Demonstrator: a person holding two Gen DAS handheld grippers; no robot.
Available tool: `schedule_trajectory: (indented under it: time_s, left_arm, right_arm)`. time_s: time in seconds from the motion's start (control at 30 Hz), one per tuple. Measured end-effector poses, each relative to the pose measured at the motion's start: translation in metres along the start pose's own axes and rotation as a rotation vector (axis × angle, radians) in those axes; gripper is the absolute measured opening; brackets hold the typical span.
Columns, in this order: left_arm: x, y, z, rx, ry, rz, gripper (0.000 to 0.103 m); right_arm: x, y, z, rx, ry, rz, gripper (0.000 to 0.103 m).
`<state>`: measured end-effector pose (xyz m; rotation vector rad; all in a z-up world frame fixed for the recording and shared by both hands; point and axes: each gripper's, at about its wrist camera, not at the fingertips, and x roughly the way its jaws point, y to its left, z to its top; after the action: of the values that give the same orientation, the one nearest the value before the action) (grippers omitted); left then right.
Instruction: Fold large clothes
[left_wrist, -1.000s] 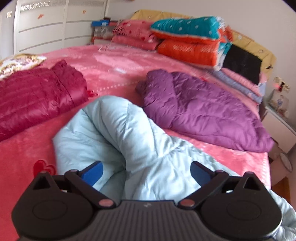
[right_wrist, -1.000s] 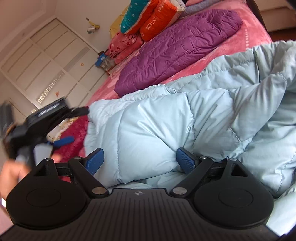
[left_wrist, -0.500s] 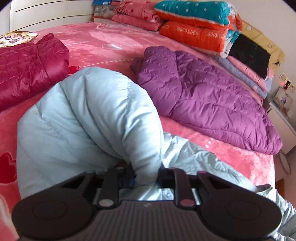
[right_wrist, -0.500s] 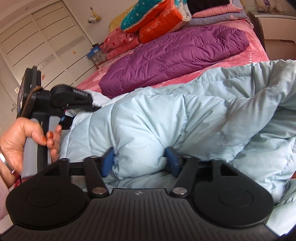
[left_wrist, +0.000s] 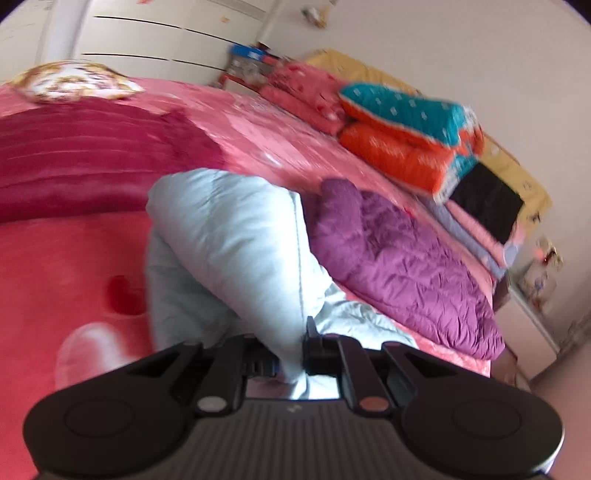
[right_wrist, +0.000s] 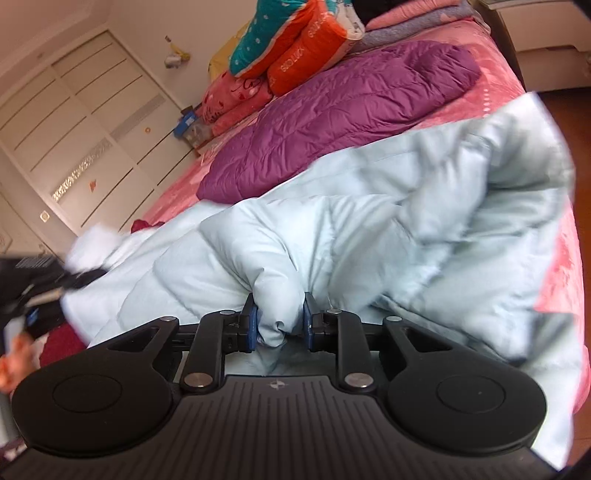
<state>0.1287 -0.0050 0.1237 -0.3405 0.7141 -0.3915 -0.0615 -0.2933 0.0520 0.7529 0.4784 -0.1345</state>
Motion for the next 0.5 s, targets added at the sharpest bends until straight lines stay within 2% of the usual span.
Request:
schedule_trajectory:
  time_s: [0.27, 0.5]
  left_arm:
    - [-0.108, 0.065, -0.03, -0.096, -0.052, 0.095, 0.008]
    - [-0.193, 0.115, -0.054, -0.116, -0.08, 0.211, 0.007]
  right_arm:
    - [-0.025, 0.002, -0.005, 0.018, -0.015, 0.031, 0.026]
    - [-0.03, 0.018, -0.009, -0.025, 0.011, 0.053, 0.023]
